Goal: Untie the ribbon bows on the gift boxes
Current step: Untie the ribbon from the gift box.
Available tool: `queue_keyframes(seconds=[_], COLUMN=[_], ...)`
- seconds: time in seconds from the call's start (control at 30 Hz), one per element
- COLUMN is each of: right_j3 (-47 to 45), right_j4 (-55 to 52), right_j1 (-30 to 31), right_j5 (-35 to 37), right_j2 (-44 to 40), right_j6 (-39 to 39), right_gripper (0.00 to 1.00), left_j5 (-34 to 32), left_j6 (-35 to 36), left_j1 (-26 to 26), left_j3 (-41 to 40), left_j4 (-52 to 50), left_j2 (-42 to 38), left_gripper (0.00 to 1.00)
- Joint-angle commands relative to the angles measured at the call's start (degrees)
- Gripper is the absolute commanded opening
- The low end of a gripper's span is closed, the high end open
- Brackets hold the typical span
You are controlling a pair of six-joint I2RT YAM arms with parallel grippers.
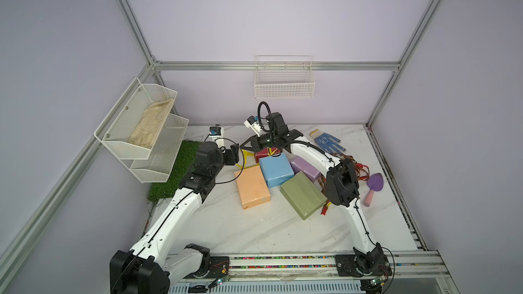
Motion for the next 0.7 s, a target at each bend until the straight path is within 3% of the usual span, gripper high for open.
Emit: queue_keyframes(seconds=[0.0,0.1,0.2,0.43,0.67], right_j3=[-0.66,-2.93,-4.38,-0.32,-2.32], right_j4=[-6.2,-6.54,-6.31,-8.44,-5.08], right_j1=[-0.27,-0.34,-0.33,-0.33,-0.33], right_j5=[16.19,28.6,33.25,45.95,50.03], right_j2=[-1.94,-4.57,-6.1,-0.28,3.16], right_j6=[-5.41,-9.06,-11.95,-9.81,-8.38], right_gripper=[0.4,0.5,0.58,0.47,0.45], left_j5=[-0.62,0.48,2.61,5.7,10.64], left_j6=[-0.58,-0.45,-0.25,0.33,1.25], left_j1=[0.37,0.41,0.41,0.41,0.41], left_j3=[1.85,1.92,2.25,3.45,3.6], left_j4=[-0.26,-0.01,0.73,3.21,3.51], left_j2=[-0.59,0.56,2.43,9.26,12.31], left_gripper=[0.69,0.7,0.7,0.7,0.7])
